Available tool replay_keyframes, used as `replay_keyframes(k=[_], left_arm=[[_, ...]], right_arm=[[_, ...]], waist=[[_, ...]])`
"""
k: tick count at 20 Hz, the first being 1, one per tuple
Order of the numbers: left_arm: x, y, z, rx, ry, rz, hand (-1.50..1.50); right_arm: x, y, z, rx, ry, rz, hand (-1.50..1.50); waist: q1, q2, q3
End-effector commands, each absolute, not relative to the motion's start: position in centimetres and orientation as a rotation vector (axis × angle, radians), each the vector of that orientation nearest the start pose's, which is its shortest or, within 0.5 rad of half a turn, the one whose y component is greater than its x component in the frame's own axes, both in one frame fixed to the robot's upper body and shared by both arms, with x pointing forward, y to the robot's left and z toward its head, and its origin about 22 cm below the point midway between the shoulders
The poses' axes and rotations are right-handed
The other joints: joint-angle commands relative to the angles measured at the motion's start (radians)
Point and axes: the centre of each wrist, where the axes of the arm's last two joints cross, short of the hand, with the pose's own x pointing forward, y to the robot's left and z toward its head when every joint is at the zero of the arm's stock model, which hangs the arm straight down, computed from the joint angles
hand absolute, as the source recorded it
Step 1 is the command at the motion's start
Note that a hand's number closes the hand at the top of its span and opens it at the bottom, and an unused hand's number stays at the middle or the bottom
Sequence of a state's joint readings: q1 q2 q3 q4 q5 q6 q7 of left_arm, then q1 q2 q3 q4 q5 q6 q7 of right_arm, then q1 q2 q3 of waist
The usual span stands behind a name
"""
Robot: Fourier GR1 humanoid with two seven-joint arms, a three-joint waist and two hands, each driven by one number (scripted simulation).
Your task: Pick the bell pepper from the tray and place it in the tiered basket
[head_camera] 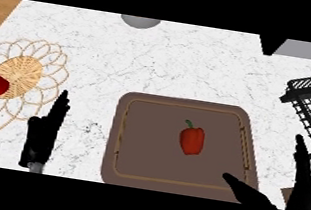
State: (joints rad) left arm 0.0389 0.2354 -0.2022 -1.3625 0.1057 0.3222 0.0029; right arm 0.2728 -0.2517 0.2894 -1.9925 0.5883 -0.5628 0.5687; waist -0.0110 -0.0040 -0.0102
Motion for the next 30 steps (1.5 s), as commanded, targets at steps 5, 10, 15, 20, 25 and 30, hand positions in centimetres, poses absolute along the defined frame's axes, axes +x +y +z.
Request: replay_keyframes(k=[5,10,15,20,25,30], left_arm=[[22.1,23.7,-5.2,0.253,-1.315,-0.036,0.00],[21.9,23.9,-5.1,0.244,-1.303,-0.049,0.00],[21.9,24.1,-5.2,0.239,-1.307,-0.040,0.00],[21.1,23.8,-6.2,0.247,-1.310,-0.037,0.00],[20.4,24.3,-6.5,0.240,-1.305,-0.026,0.00],[21.3,24.2,-4.9,0.240,-1.308,-0.036,0.00]], right_arm=[[15.9,-20.5,8.0,-1.046,-1.019,0.280,-1.50],[18.3,-14.9,11.1,-1.120,-0.956,0.269,-1.50],[19.0,-9.7,11.0,-1.174,-0.910,0.347,-1.50],[20.5,-9.4,8.4,-1.202,-0.715,0.479,-1.50],[21.9,-9.7,8.6,-1.183,-0.645,0.496,-1.50],[24.2,-8.9,8.7,-1.143,-0.675,0.486,-1.50]], waist=[[0.021,0.006,-0.001],[0.043,0.006,0.004],[0.030,0.004,0.007],[0.030,0.006,0.007],[0.031,0.006,0.008],[0.036,0.005,0.009]])
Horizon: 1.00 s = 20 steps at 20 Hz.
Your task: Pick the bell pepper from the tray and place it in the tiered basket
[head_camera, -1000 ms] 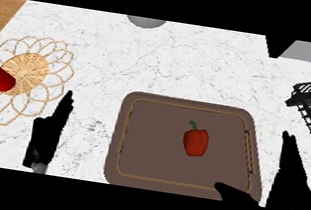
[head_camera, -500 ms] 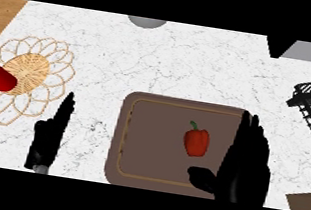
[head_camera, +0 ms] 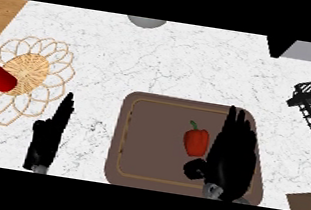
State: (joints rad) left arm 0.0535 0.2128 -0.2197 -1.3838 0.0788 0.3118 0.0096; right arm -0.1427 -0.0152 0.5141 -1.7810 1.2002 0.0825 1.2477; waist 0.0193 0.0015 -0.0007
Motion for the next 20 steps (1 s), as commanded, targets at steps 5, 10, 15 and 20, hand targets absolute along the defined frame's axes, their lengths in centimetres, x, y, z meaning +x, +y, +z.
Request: replay_keyframes(k=[5,10,15,20], left_arm=[[21.1,24.7,-5.9,0.256,-1.292,-0.038,0.00],[21.9,23.2,-5.3,0.238,-1.311,-0.036,0.00],[21.1,25.3,-5.5,0.239,-1.288,-0.026,0.00],[21.9,25.3,-4.7,0.256,-1.306,-0.024,0.00]], right_arm=[[24.6,-8.8,7.1,-1.121,-0.597,0.554,-1.50],[24.9,-9.3,4.8,-1.088,-0.486,0.595,-1.50],[26.8,-10.3,5.8,-1.050,-0.458,0.569,-1.50],[28.5,-9.8,5.7,-1.037,-0.448,0.582,-1.50]], waist=[[0.002,-0.001,-0.001],[-0.004,0.000,-0.001],[-0.007,-0.002,-0.001],[0.002,-0.002,-0.001]])
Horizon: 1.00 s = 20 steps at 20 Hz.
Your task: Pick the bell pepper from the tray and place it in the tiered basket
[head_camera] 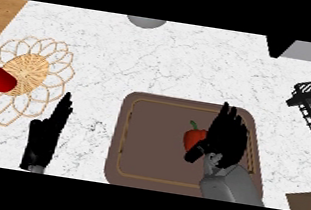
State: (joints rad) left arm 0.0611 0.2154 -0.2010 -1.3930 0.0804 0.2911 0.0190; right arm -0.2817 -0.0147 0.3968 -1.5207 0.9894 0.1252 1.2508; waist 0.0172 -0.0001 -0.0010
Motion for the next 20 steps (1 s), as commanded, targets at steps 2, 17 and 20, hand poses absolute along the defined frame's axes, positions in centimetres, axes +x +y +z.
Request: replay_keyframes(k=[2,17,20], left_arm=[[20.9,24.2,-5.9,0.243,-1.289,-0.030,0.00],[20.7,25.5,-5.8,0.248,-1.297,-0.037,0.00],[20.2,24.5,-6.4,0.238,-1.299,-0.021,0.00]], right_arm=[[29.1,-10.4,6.1,-1.029,-0.429,0.572,-1.50],[28.0,-9.7,1.9,-0.946,-0.357,0.562,-1.50],[28.2,-9.7,2.0,-0.937,-0.372,0.533,1.50]], waist=[[-0.004,-0.001,0.000],[-0.002,-0.001,0.000],[-0.005,0.000,0.001]])
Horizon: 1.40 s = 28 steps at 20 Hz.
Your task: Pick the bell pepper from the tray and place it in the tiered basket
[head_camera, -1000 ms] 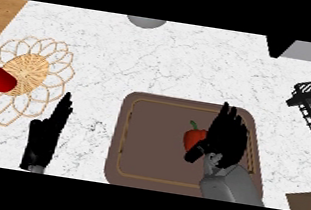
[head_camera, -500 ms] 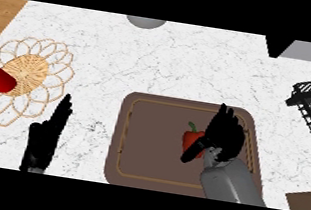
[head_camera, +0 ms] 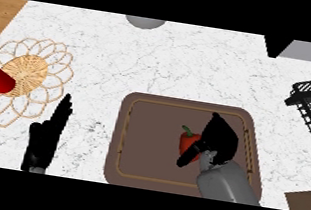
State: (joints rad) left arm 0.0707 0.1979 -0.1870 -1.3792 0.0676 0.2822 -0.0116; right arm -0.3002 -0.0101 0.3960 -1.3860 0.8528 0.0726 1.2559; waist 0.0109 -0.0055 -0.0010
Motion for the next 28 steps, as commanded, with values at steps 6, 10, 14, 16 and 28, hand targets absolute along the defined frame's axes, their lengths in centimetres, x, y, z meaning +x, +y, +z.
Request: replay_keyframes(k=[6,10,14,16,28], left_arm=[[21.0,24.8,-4.6,0.261,-1.307,-0.009,0.00],[22.9,24.5,-5.5,0.264,-1.291,-0.016,0.00],[21.3,24.5,-5.5,0.264,-1.311,-0.023,0.00],[20.0,23.9,-6.3,0.260,-1.293,0.022,0.00],[19.9,25.9,-6.3,0.322,-1.274,0.035,0.00]], right_arm=[[29.2,-9.0,1.5,-0.941,-0.440,0.574,1.50],[28.5,-9.0,0.0,-1.027,-0.466,0.703,1.50],[28.5,-12.9,-0.3,-1.084,-0.462,0.685,1.50],[26.5,-18.5,-1.4,-1.110,-0.433,0.592,1.50],[19.0,-32.4,8.9,-1.238,-0.670,0.023,1.50]], waist=[[0.004,0.006,0.001],[-0.011,0.007,0.000],[-0.016,0.003,0.001],[-0.044,-0.004,0.001],[-0.080,-0.011,-0.001]])
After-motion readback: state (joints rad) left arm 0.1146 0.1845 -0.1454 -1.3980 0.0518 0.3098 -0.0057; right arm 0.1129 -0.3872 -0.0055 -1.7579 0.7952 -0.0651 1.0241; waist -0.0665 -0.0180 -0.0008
